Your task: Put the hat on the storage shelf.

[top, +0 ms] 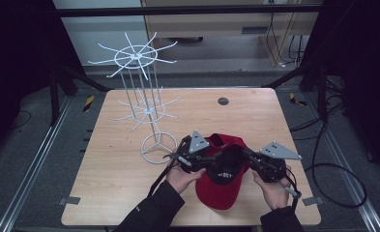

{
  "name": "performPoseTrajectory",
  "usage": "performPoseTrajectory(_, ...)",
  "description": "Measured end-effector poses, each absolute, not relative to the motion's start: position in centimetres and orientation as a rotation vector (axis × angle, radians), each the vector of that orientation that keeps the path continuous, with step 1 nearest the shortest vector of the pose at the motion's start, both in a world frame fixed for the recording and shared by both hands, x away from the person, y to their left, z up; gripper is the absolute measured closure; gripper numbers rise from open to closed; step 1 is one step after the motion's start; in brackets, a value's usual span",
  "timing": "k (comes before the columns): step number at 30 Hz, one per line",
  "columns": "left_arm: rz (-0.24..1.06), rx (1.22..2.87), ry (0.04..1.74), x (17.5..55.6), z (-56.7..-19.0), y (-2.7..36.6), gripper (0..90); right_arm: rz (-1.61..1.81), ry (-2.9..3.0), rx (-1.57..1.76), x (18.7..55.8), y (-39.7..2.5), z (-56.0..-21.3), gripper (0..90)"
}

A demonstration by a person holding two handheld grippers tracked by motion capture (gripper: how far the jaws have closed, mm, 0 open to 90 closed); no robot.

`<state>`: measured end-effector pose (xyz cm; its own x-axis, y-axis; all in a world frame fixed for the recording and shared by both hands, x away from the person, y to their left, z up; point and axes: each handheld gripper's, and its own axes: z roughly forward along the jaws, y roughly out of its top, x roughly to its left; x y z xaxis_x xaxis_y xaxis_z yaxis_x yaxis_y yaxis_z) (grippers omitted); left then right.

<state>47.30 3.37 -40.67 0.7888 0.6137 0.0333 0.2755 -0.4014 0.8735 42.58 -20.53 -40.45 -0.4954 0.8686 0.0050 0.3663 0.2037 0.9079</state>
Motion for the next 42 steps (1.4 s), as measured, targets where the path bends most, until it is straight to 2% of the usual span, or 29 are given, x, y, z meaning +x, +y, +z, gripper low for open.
performPoseTrajectory(9,0.427,2.034,0.661,48.5,-41.2,1.4,45.3,1.238,1.986,1.119,43.1,-19.8,-39.7,87.6)
performPoseTrajectory(12,0.425,2.016,0.664,49.2,-41.2,1.1,52.6,1.238,1.99,1.113,43.3,-19.6,-39.6,87.6)
performPoseTrajectory(16,0.386,2.048,0.663,49.7,-41.2,0.9,73.4,1.238,1.999,1.111,43.3,-19.7,-39.7,87.4)
performPoseTrajectory(18,0.361,2.056,0.673,49.8,-41.0,0.7,77.9,1.233,2.003,1.113,43.4,-19.8,-39.7,87.2)
performPoseTrajectory(21,0.354,2.071,0.682,49.9,-40.7,0.6,79.4,1.237,2.004,1.122,43.5,-20.0,-39.9,85.9)
performPoseTrajectory(23,0.348,2.065,0.701,50.0,-40.6,0.6,79.7,1.245,1.999,1.132,43.5,-20.2,-40.0,80.9)
performPoseTrajectory(26,0.343,2.052,0.723,50.2,-40.3,0.8,80.0,1.299,1.977,1.154,43.2,-20.9,-39.8,66.4)
performPoseTrajectory(33,0.364,2.021,0.74,50.8,-38.8,0.8,80.1,1.39,1.966,1.202,41.2,-21.8,-40.1,47.1)
performPoseTrajectory(40,0.404,2.013,0.742,51.2,-37.5,0.3,80.0,1.398,2.019,1.227,39.7,-21.0,-41.6,31.1)
performPoseTrajectory(42,0.409,2.014,0.741,51.2,-37.3,0.2,80.0,1.396,2.03,1.232,39.6,-20.9,-41.8,30.3)
